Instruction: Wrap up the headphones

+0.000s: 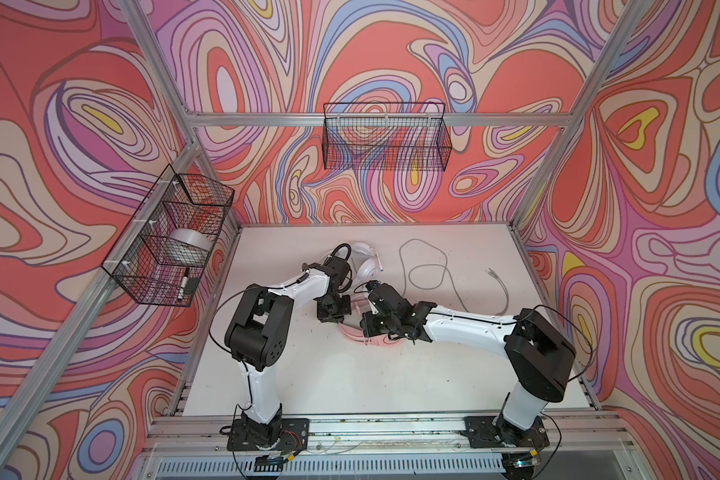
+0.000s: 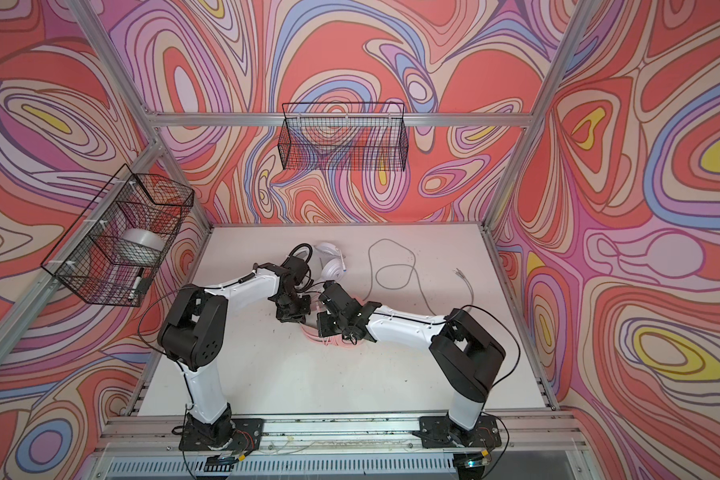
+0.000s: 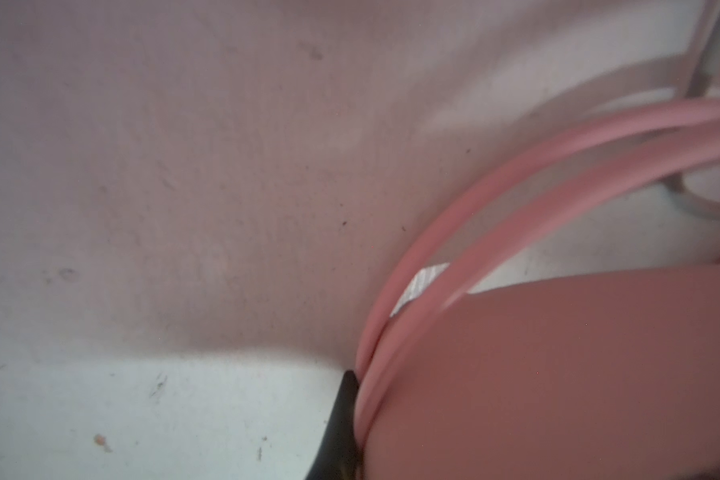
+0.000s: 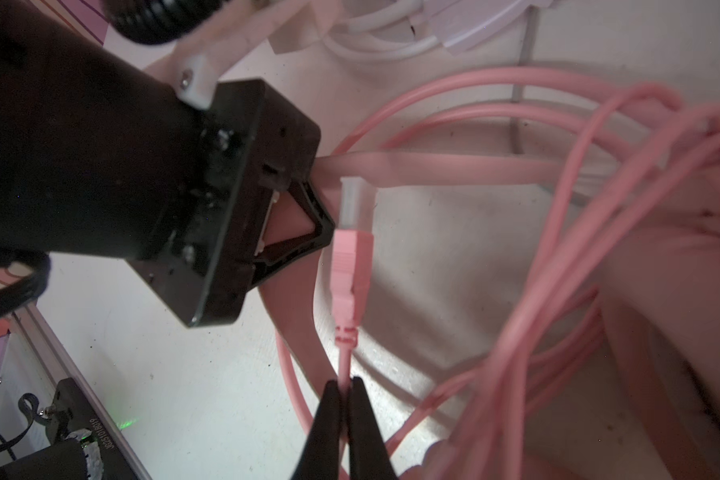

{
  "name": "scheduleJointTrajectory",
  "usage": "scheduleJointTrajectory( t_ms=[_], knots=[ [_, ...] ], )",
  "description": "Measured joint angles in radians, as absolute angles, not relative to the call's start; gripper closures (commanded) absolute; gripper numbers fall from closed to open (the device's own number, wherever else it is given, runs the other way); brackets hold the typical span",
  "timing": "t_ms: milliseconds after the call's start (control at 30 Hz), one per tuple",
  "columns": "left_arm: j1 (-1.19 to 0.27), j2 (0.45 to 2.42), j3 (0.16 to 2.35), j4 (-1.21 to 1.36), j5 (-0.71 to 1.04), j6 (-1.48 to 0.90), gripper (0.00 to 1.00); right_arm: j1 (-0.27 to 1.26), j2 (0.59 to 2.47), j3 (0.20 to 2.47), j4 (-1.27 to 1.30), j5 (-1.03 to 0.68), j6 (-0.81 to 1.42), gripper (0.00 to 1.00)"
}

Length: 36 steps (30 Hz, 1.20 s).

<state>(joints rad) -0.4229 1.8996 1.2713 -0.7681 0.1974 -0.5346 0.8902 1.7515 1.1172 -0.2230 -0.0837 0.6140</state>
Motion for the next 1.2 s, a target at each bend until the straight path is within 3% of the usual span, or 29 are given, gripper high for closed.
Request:
scheduleJointTrajectory(
  t_ms=[467, 800, 1000, 1200],
  knots=[
    [-0.424, 1.888, 1.272, -0.778, 0.181, -0.536, 1.00, 0.888, 1.773, 1.146, -0.233, -0.101, 0.624, 0.77],
    [-0.424, 1.888, 1.272, -0.813, 0.179, -0.533, 1.00, 0.873, 1.653, 1.118, -0.243, -0.033, 0.582, 0.70],
    [-0.423, 1.873, 1.274, -0.824, 0.165, -0.531, 1.00, 0.871, 1.473, 1.008, -0.225, 0.078, 0.513, 0.51],
    [-0.410, 1.816, 1.271, -0.826, 0.146, -0.519, 1.00, 0.850, 1.271, 0.868, -0.209, 0.227, 0.415, 0.24]
  ],
)
